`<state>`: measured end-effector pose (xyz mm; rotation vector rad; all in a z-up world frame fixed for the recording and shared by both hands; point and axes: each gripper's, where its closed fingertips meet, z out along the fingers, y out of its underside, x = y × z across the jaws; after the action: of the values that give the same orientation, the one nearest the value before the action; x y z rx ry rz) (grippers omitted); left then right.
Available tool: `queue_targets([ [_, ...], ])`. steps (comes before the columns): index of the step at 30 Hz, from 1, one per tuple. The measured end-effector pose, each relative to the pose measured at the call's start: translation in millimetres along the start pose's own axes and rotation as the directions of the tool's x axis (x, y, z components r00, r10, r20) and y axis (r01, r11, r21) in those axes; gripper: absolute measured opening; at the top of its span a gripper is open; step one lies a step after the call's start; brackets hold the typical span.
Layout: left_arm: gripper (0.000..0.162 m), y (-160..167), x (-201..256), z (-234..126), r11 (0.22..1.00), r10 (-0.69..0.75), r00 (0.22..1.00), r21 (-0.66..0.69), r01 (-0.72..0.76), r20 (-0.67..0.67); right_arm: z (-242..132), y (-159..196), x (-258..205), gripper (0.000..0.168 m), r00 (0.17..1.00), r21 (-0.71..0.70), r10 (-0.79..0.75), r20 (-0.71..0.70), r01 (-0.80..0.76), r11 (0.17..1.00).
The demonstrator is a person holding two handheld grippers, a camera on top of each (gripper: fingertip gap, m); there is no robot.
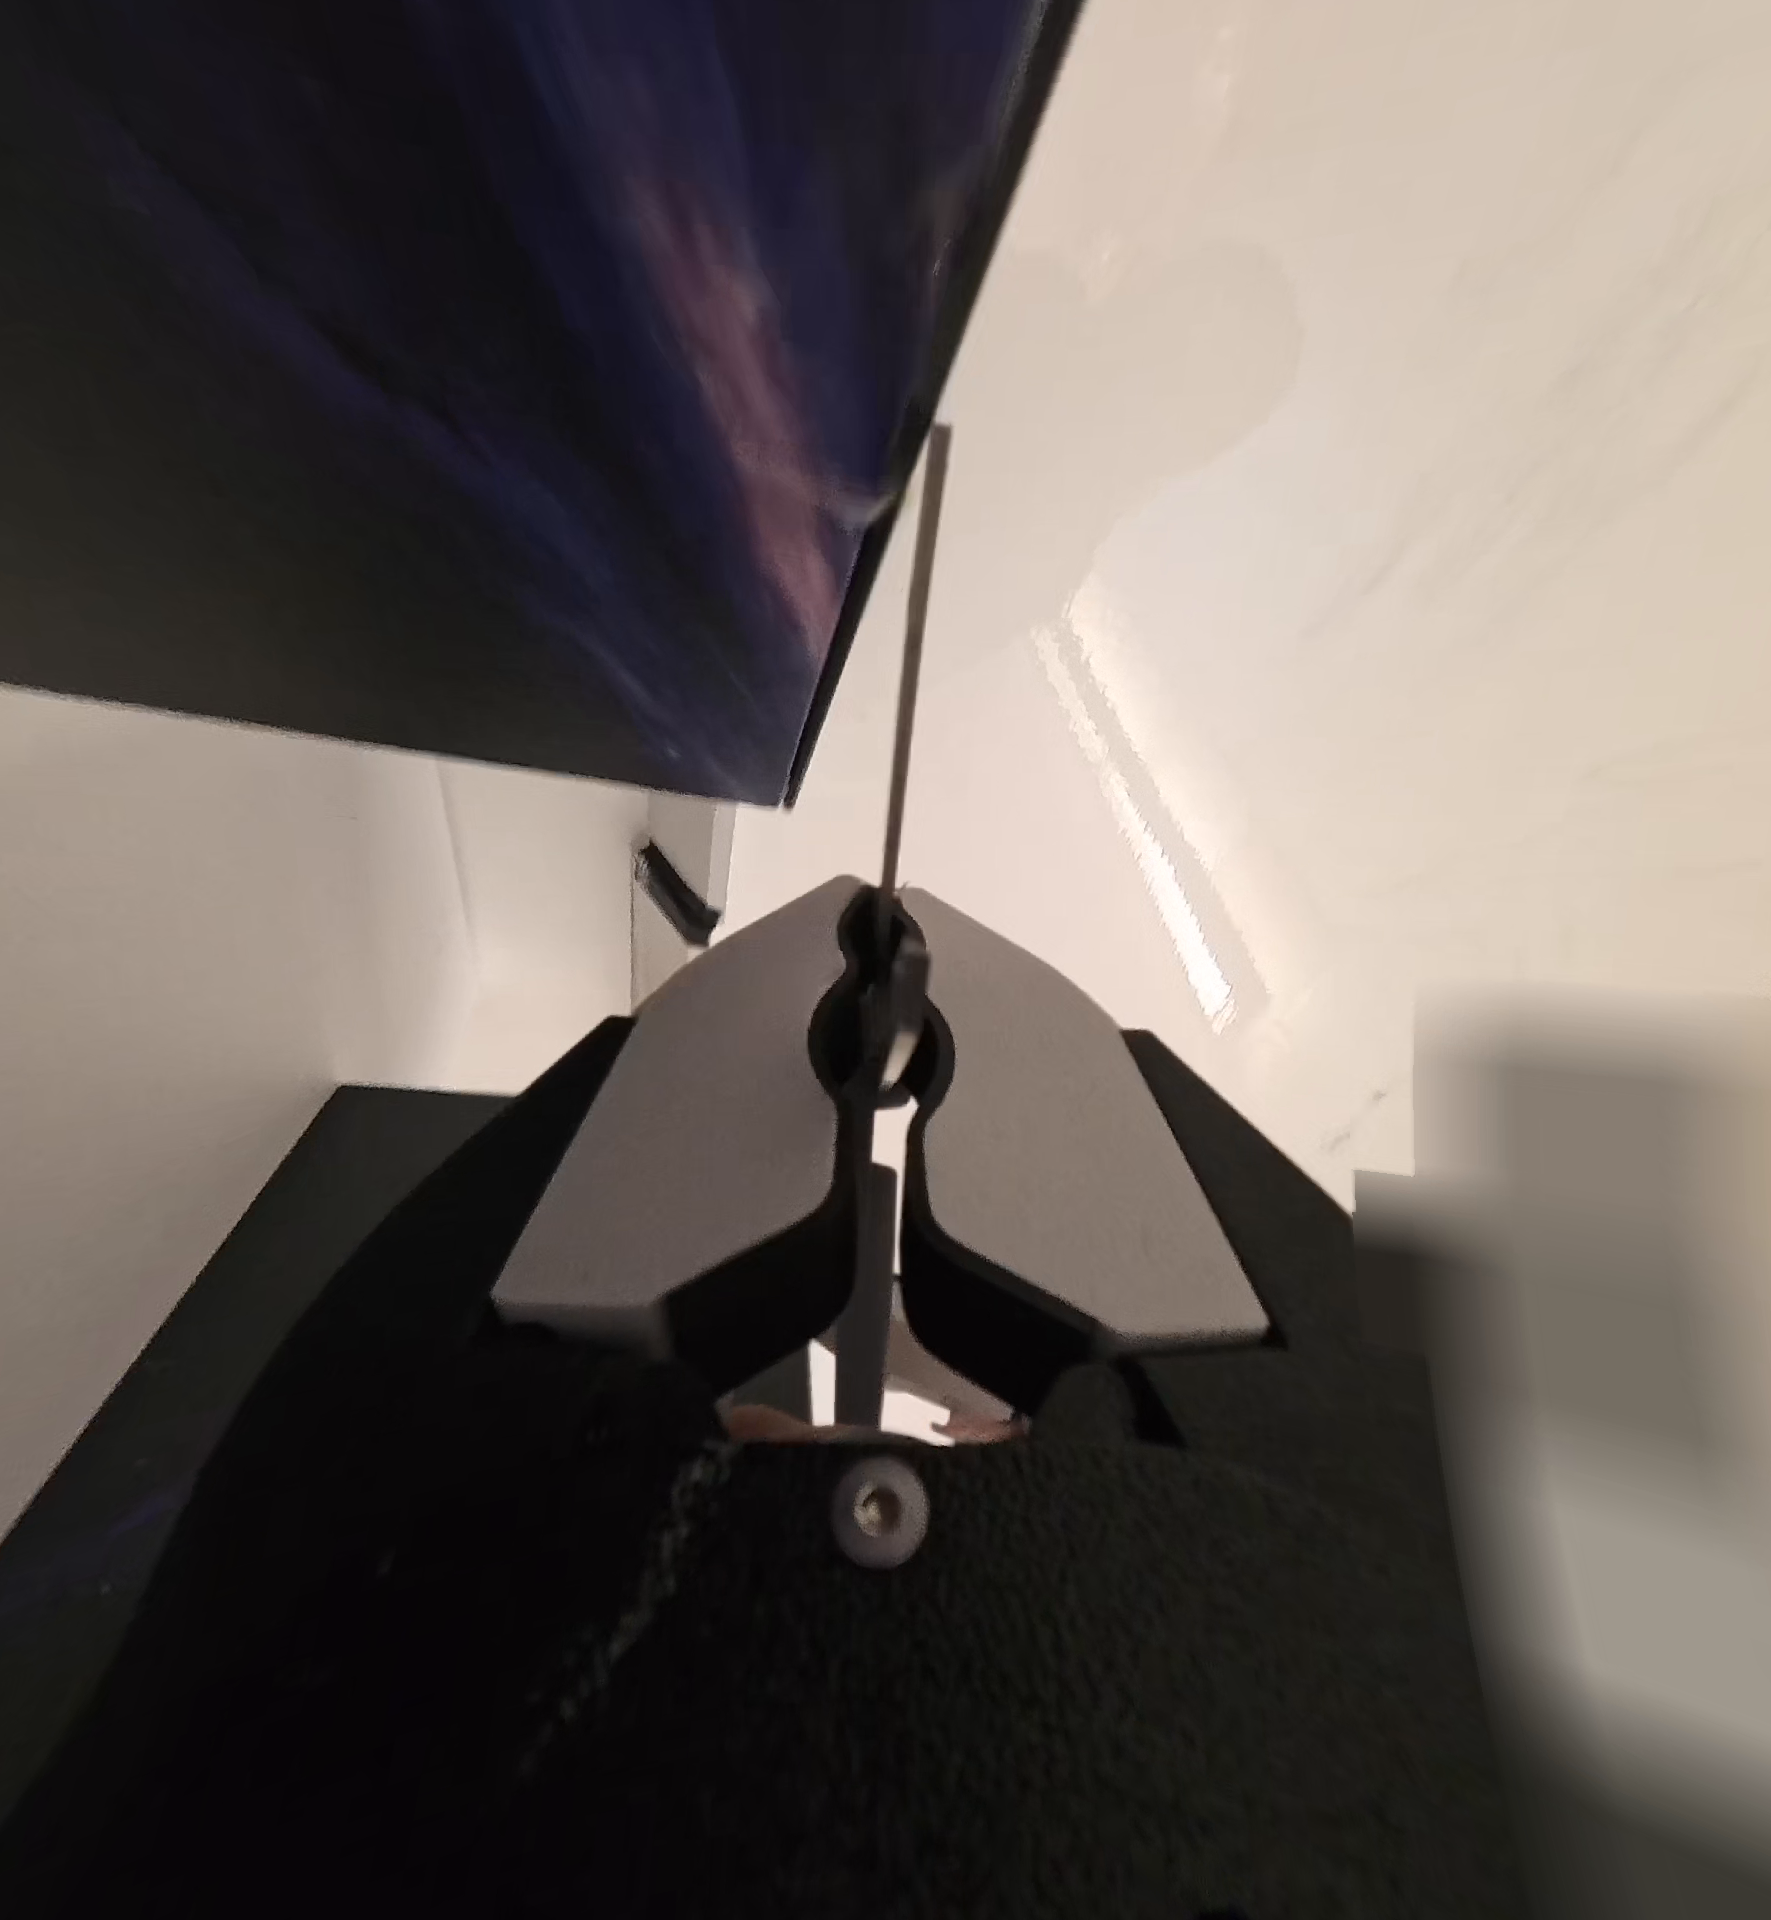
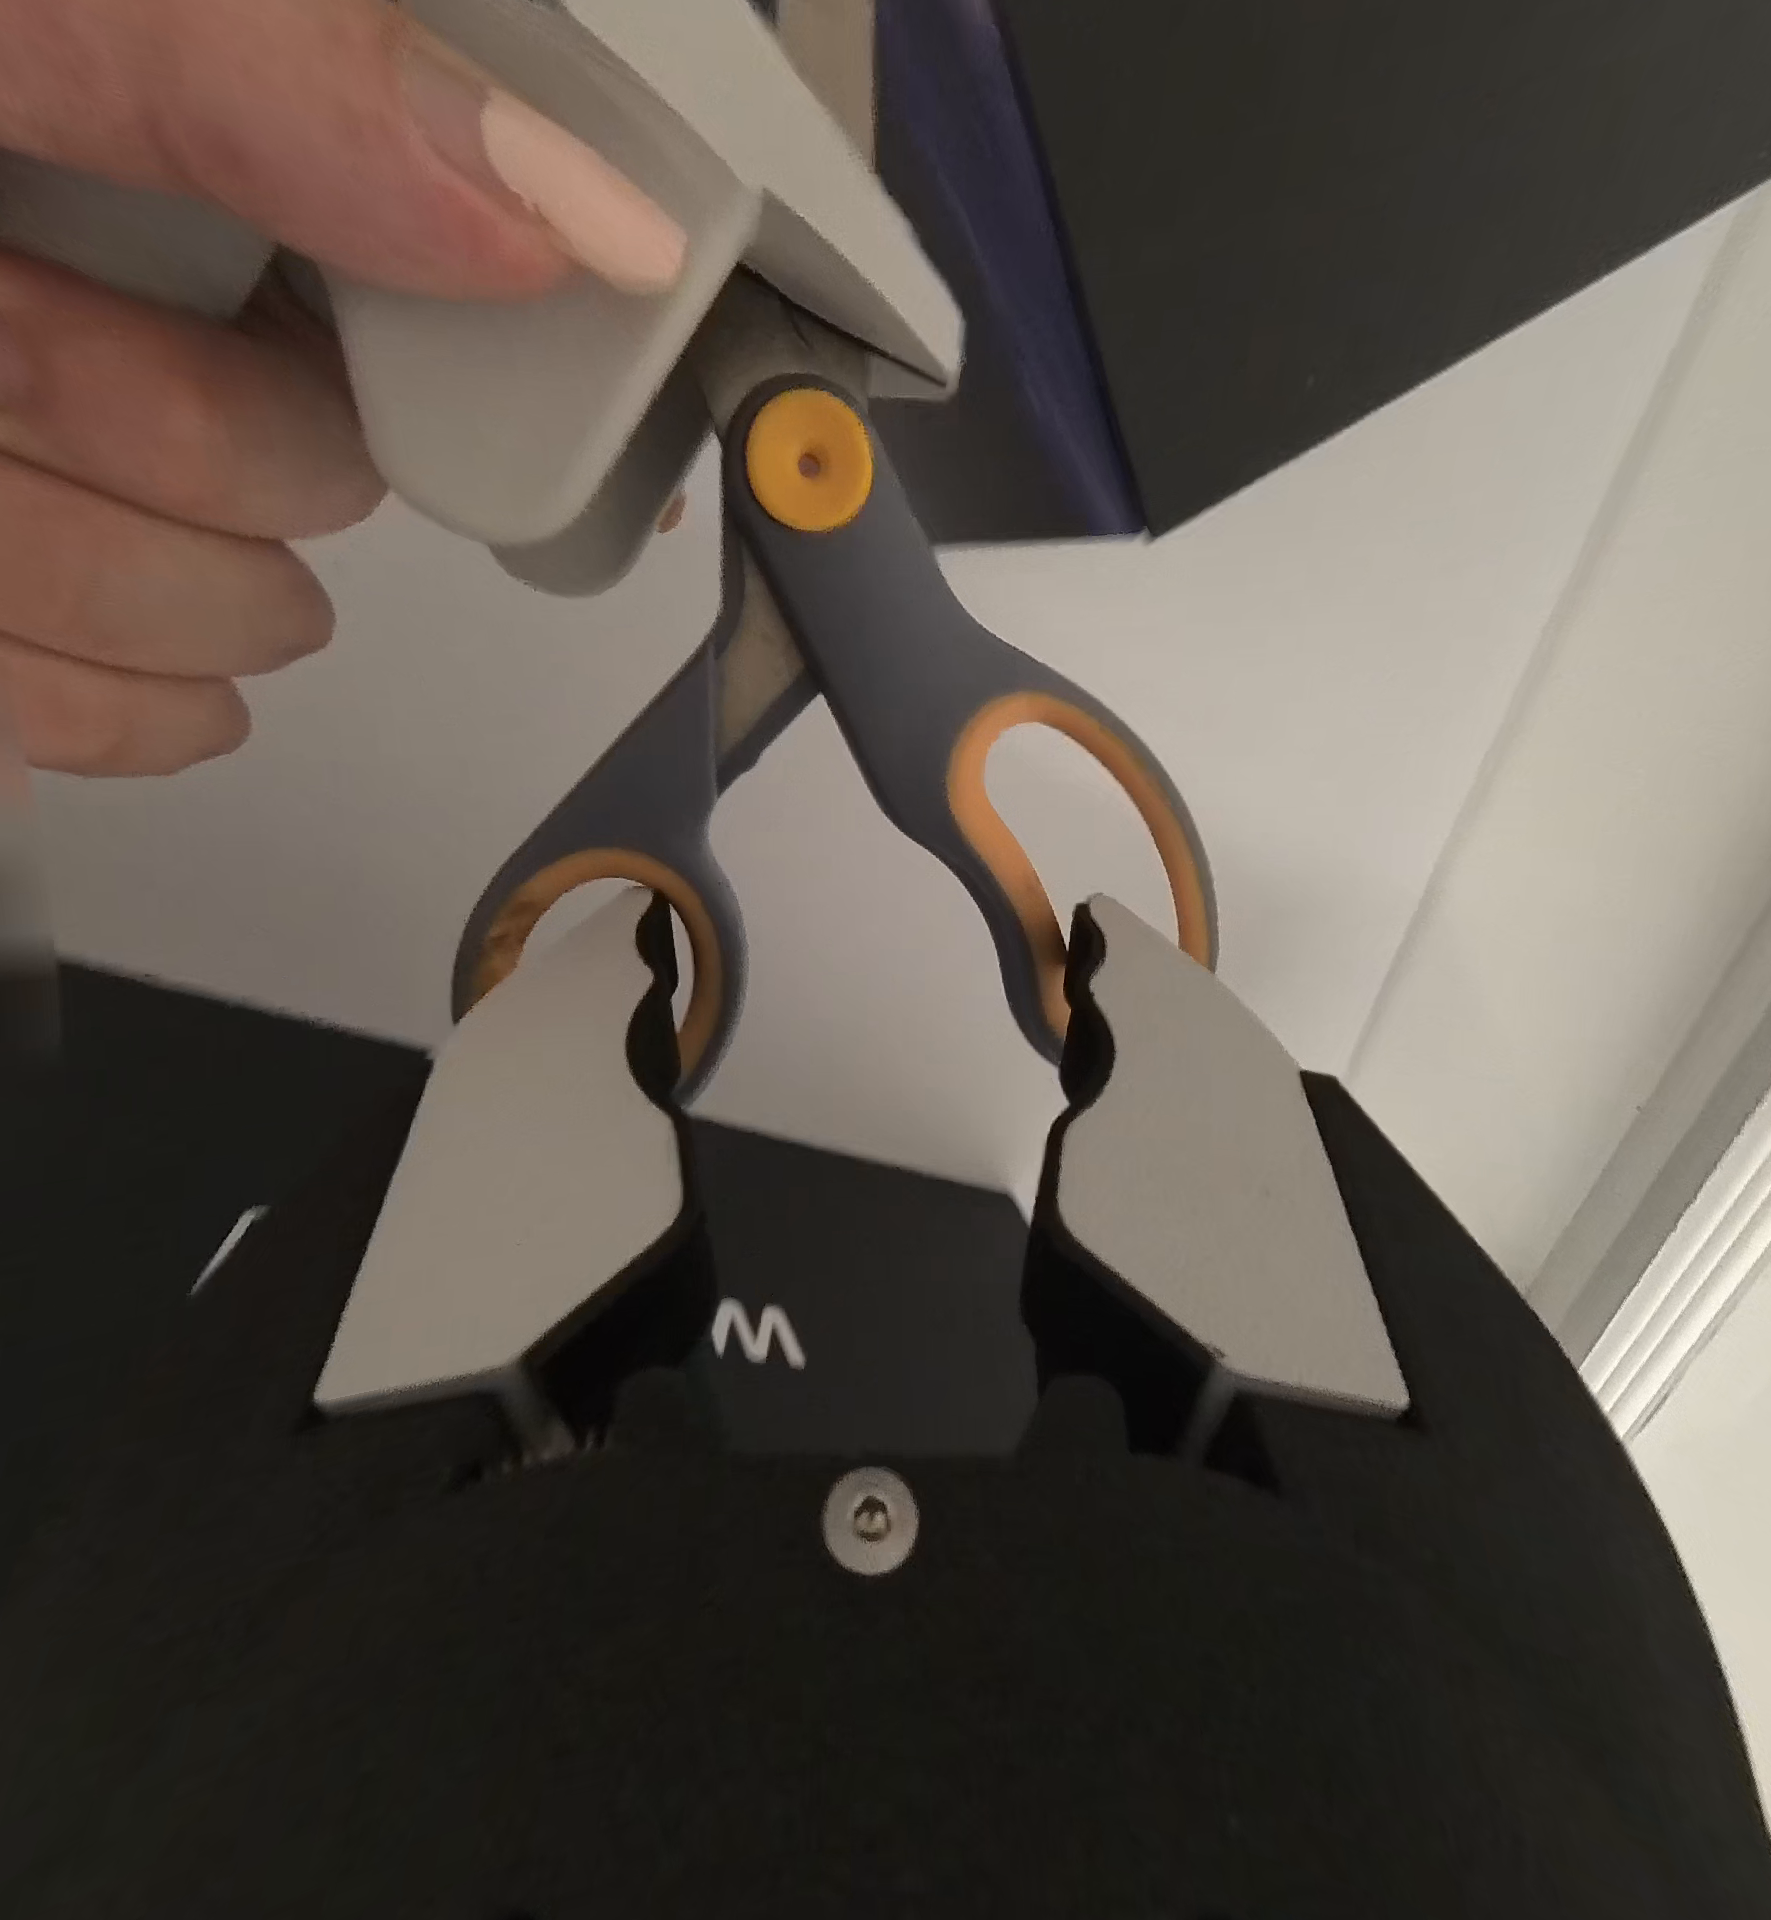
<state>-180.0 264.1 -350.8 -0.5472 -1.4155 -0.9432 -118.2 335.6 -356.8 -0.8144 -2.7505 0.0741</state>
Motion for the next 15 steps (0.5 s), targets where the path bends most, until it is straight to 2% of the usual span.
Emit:
queue_targets([
  [2, 0.0, -12, 6, -4, 0.998, 0.056, 0.998, 0.003, -0.056, 0.02, -1, -14, -3, 0.067, 1.0, 0.048, 0.019, 0.016, -0.02, 0.999],
  [4, 0.0, -14, 6, -2, 0.998, 0.044, 0.999, -0.037, -0.044, 0.024, 2, -14, -1, 0.067, 0.999, -0.015, 0.024, 0.024, -0.024, 1.0],
  [6, 0.0, -14, 6, -2, 0.999, 0.04, 0.999, -0.032, -0.039, 0.021, 1, -15, 0, 0.067, 0.999, -0.01, 0.027, 0.034, -0.027, 1.0],
  [11, 0.0, 10, -6, 3, 0.999, -0.021, 1.0, -0.05, 0.021, 0.009, -4, 11, -5, 0.067, 0.999, -0.056, 0.015, 0.029, -0.013, 0.998],
  [15, 0.0, 14, -8, 7, 0.998, -0.033, 0.999, -0.056, 0.033, 0.002, -5, 19, -3, 0.067, 0.999, -0.052, 0.046, 0.022, -0.045, 0.998],
])
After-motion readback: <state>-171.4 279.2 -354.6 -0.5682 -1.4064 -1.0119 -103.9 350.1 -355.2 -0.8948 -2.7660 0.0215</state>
